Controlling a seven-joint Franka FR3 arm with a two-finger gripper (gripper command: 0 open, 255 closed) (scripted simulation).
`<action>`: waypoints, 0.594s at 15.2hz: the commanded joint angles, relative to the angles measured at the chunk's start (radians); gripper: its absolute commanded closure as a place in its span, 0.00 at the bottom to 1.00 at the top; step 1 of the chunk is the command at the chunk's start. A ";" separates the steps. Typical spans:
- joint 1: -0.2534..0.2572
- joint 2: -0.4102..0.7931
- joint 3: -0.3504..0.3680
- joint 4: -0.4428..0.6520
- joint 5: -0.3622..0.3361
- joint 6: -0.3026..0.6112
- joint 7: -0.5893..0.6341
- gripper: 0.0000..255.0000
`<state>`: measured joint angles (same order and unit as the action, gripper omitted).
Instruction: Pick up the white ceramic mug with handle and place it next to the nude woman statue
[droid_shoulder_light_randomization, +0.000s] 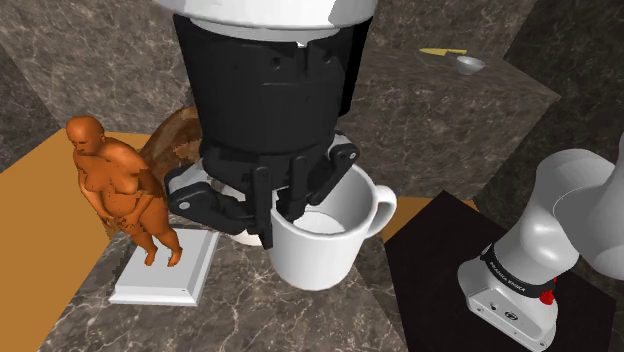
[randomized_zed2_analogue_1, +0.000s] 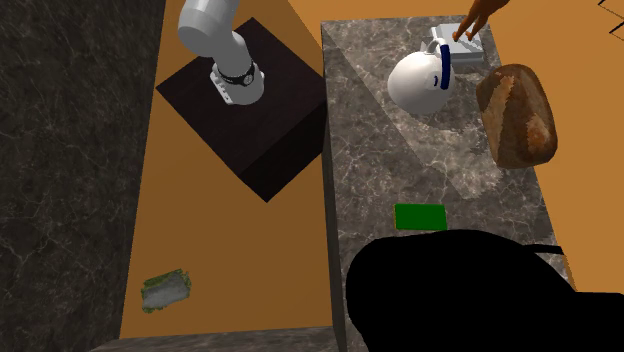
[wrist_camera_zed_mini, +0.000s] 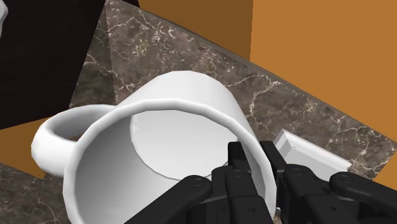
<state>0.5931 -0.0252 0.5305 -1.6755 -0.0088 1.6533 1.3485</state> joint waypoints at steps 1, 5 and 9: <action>0.000 -0.004 0.000 -0.034 0.002 0.032 0.001 1.00; 0.000 -0.010 0.000 -0.094 0.005 0.087 0.000 1.00; 0.000 -0.011 0.000 -0.149 0.005 0.141 0.000 1.00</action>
<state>0.5934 -0.0329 0.5306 -1.8074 -0.0050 1.7786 1.3491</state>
